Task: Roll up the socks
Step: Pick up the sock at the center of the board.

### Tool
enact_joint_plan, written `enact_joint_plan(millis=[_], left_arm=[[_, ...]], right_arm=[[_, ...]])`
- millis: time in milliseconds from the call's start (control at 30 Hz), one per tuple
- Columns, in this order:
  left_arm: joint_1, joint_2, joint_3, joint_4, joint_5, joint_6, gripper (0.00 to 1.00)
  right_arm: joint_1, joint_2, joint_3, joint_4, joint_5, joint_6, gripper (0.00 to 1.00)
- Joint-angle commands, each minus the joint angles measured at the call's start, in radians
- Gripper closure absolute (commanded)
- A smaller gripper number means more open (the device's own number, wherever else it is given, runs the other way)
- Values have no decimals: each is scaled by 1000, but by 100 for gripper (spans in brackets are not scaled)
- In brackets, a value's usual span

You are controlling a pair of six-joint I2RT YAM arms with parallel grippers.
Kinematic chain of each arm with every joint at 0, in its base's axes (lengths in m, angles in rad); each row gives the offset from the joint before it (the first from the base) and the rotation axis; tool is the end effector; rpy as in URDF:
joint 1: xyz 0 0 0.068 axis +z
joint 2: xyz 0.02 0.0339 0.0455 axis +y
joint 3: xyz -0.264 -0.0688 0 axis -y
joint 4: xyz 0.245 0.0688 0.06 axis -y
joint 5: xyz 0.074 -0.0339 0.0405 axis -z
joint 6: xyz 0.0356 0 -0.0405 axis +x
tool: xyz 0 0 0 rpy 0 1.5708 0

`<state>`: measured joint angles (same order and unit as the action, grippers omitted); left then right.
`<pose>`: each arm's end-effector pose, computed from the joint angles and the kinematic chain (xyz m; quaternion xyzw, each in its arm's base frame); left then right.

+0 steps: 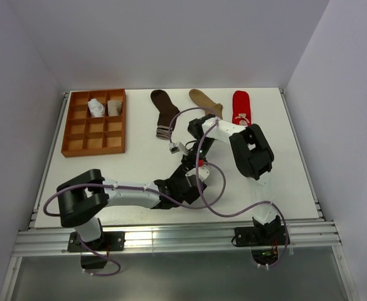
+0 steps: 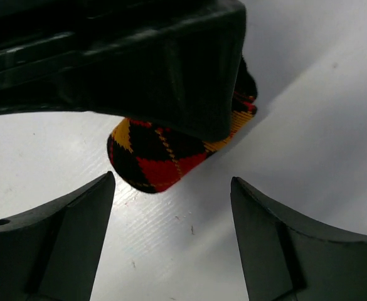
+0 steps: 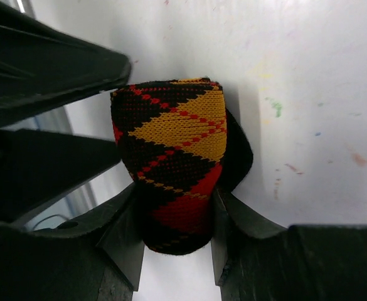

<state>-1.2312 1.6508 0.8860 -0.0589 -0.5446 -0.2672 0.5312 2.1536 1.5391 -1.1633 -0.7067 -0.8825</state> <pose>0.1274 -0.3054 0.1737 0.3287 0.8401 -0.0560 0.4279 0.3153 0.2121 0.1428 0.5789 -0.7328 -0.3558 0.0353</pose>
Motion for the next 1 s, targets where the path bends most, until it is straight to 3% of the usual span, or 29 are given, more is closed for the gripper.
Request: enact_joint_plan(millis=[0, 133, 433, 733, 967], left_arm=[[-31, 65, 66, 27, -101, 127, 20], [-65, 133, 94, 34, -205, 204, 17], [-129, 188, 99, 91, -238, 358, 16], [-136, 213, 143, 62, -65, 405, 16], [-109, 233, 163, 10, 81, 364, 23]], right_arm=[[-8, 118, -21, -68, 141, -21, 82], [-10, 129, -7, -104, 133, -44, 82], [-17, 150, -17, -131, 144, -58, 82], [-20, 166, 4, -161, 139, -68, 82], [-22, 178, 7, -184, 128, -85, 82]])
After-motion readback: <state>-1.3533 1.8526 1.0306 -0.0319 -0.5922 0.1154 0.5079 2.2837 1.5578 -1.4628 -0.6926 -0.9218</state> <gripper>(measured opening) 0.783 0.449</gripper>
